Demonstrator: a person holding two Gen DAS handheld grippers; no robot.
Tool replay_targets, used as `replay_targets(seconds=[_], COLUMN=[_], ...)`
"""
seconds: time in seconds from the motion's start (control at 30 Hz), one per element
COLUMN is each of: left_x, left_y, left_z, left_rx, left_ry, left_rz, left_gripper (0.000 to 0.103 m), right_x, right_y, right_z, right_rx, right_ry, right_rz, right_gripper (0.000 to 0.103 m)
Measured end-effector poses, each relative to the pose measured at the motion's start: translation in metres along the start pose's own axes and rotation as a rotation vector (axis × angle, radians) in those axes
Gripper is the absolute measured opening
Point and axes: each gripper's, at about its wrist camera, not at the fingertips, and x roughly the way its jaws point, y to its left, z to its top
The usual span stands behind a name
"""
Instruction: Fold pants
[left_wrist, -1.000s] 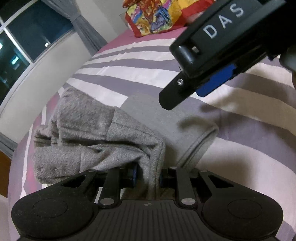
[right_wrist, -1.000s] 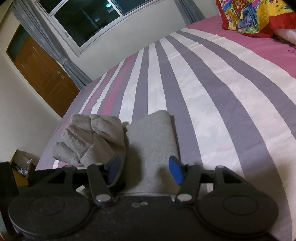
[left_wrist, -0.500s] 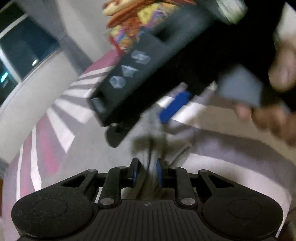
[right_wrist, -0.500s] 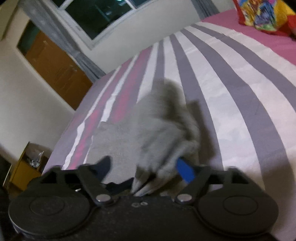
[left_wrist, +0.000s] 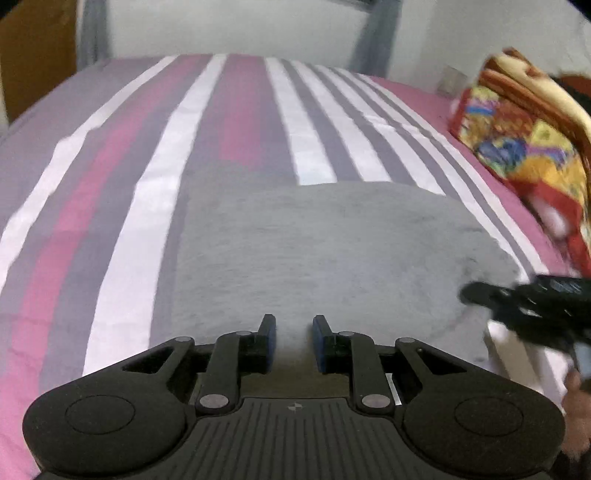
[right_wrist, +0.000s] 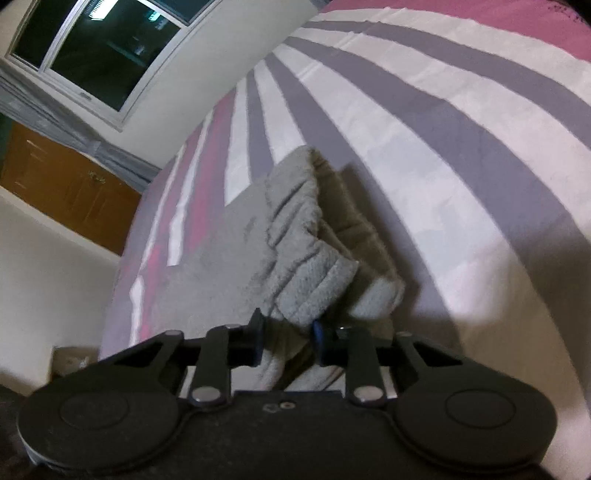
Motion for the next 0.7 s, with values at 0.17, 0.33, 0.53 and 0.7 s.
replay_targets(seconds=[0.17, 0.33, 0.53, 0.7], left_x=[0.008, 0.029, 0.018, 0.016], left_y=[0.017, 0.026, 0.026, 0.024], left_z=[-0.010, -0.019, -0.013, -0.009], left_rx=[-0.055, -0.034, -0.049, -0.033], left_ry=[0.005, 0.033, 0.020, 0.008], left_rz=[-0.008, -0.024, -0.026, -0.014], left_gripper=[0.020, 0.020, 0.020, 0.020], right_x=[-0.024, -0.004, -0.025, -0.036], right_y=[0.013, -0.028, 0.001, 0.000], right_z=[-0.005, -0.021, -0.017, -0.002], right_rx=[0.088, 0.019, -0.126, -0.163], right_ry=[-0.032, 0.021, -0.047, -0.121], right_rz=[0.220, -0.041, -0.092, -0.180], right_gripper=[0.020, 0.017, 0.042, 0.056])
